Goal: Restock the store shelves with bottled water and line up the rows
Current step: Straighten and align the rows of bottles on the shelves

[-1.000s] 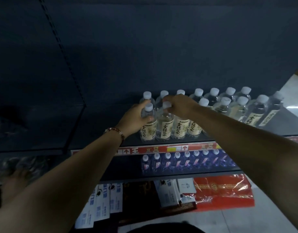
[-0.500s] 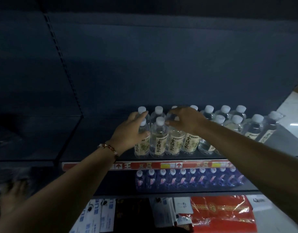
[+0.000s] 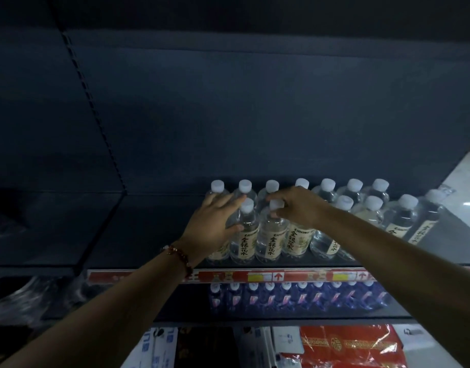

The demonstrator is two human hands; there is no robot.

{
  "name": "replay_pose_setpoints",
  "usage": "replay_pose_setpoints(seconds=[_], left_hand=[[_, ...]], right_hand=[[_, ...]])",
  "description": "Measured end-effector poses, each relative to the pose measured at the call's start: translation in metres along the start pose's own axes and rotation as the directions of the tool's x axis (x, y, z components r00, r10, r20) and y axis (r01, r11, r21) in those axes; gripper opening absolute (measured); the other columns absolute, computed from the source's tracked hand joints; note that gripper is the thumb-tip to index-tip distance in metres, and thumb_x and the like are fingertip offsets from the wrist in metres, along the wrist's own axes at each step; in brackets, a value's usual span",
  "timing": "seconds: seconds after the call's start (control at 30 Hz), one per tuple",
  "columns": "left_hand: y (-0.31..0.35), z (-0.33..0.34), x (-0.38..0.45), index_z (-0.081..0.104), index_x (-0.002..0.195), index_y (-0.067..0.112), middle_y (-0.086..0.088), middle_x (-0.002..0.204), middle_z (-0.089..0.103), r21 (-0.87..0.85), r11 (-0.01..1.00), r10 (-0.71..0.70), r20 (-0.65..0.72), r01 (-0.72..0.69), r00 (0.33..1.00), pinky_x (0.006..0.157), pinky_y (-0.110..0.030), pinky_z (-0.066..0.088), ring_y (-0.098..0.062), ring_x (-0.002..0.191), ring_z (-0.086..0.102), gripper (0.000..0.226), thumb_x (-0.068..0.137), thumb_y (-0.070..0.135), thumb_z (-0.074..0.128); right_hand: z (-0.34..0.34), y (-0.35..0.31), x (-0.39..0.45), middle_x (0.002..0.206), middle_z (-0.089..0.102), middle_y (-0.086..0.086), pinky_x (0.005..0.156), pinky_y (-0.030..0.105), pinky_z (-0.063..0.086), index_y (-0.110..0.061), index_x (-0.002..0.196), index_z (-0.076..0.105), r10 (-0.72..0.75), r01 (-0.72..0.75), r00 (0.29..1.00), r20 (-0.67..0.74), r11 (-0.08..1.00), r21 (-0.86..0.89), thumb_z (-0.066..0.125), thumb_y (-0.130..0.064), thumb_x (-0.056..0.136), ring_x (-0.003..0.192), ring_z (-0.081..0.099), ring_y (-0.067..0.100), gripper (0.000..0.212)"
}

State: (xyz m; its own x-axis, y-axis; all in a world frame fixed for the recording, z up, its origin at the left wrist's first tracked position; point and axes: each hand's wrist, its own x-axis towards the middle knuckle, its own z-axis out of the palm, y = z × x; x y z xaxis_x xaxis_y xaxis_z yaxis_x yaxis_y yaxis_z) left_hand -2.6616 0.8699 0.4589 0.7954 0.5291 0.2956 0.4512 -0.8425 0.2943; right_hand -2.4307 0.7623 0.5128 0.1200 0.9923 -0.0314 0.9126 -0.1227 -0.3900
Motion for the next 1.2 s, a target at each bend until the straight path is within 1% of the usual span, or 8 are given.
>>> replay_pose_setpoints(seconds=[0.27,0.37,0.47,0.57,0.67,0.8,1.03,1.2], left_hand=[[-0.008,-0.039,0.034,0.048,0.149,0.025,0.0,0.153,0.045,-0.203,0.947,-0.275,-0.107,0.25,0.955,0.11,-0.04,0.041,-0.022,0.137,0.045,0.049,0.103,0.041,0.049],[-0.02,-0.054,0.053,0.051,0.147,0.02,-0.003,0.148,0.052,-0.208,0.912,-0.352,0.052,0.355,0.935,0.11,-0.039,0.042,-0.022,0.134,0.051,0.05,0.099,0.033,0.056],[-0.024,-0.052,0.06,0.063,0.106,0.02,0.0,0.108,0.06,-0.275,0.898,-0.306,0.169,0.343,0.937,0.094,-0.036,0.047,-0.016,0.104,0.057,0.014,0.094,0.025,0.067],[-0.026,-0.049,0.061,0.06,0.091,0.022,0.004,0.093,0.055,-0.272,0.905,-0.301,0.132,0.327,0.944,0.088,-0.039,0.052,-0.012,0.089,0.055,0.008,0.092,0.02,0.068],[-0.036,-0.049,0.061,0.073,0.102,0.017,0.007,0.1,0.062,-0.258,0.912,-0.297,0.119,0.318,0.948,0.096,-0.042,0.053,-0.011,0.097,0.06,0.012,0.095,0.022,0.066],[-0.043,-0.052,0.056,0.067,0.13,0.012,-0.001,0.135,0.065,-0.266,0.909,-0.298,0.121,0.32,0.947,0.103,-0.037,0.049,-0.019,0.123,0.061,0.035,0.097,0.023,0.065],[-0.037,-0.051,0.057,0.055,0.144,0.016,-0.003,0.147,0.055,-0.236,0.924,-0.272,0.145,0.3,0.951,0.111,-0.04,0.042,-0.02,0.133,0.053,0.047,0.102,0.037,0.054],[-0.003,-0.053,0.049,0.05,0.147,0.026,0.006,0.146,0.051,-0.02,0.999,0.033,-0.048,-0.034,0.998,0.099,-0.036,0.048,-0.017,0.122,0.056,0.049,0.102,0.044,0.052]], right_hand=[[-0.012,-0.02,0.02,0.132,0.063,-0.002,0.09,0.026,0.04,-0.026,0.136,0.059,0.042,-0.035,0.99,-0.138,0.998,0.053,0.062,-0.042,0.094,0.12,0.058,0.018,0.045],[-0.013,-0.036,0.045,0.143,0.056,0.002,0.1,0.031,0.041,-0.023,0.143,0.052,0.019,-0.019,0.997,-0.072,1.0,-0.004,0.059,-0.045,0.096,0.128,0.054,0.022,0.053],[-0.008,-0.044,0.069,0.147,0.052,0.006,0.107,0.037,0.04,-0.021,0.146,0.048,0.048,-0.043,0.998,0.037,0.992,-0.118,0.058,-0.039,0.096,0.133,0.049,0.027,0.054],[-0.003,-0.048,0.084,0.119,0.062,0.0,0.093,0.032,0.042,-0.022,0.108,0.063,0.04,-0.021,0.995,0.093,0.979,-0.204,0.06,-0.027,0.093,0.12,0.057,0.027,0.016],[0.0,-0.046,0.089,0.101,0.062,-0.001,0.081,0.028,0.04,-0.023,0.091,0.062,-0.003,0.014,0.998,0.058,0.981,-0.192,0.062,-0.02,0.091,0.107,0.062,0.024,0.002],[0.001,-0.046,0.088,0.114,0.068,0.003,0.083,0.029,0.043,-0.016,0.113,0.069,-0.03,0.036,0.998,0.047,0.991,-0.126,0.065,-0.023,0.09,0.106,0.062,0.022,0.025],[-0.01,-0.041,0.062,0.131,0.064,0.006,0.094,0.035,0.045,-0.018,0.138,0.053,-0.086,0.087,0.996,0.014,0.981,-0.175,0.056,-0.036,0.097,0.12,0.058,0.027,0.045],[-0.039,-0.002,-0.002,0.117,0.066,-0.004,0.083,0.033,0.048,-0.032,0.123,0.063,0.061,-0.073,0.996,-0.062,0.976,-0.207,0.053,-0.045,0.096,0.105,0.062,0.018,0.032]])
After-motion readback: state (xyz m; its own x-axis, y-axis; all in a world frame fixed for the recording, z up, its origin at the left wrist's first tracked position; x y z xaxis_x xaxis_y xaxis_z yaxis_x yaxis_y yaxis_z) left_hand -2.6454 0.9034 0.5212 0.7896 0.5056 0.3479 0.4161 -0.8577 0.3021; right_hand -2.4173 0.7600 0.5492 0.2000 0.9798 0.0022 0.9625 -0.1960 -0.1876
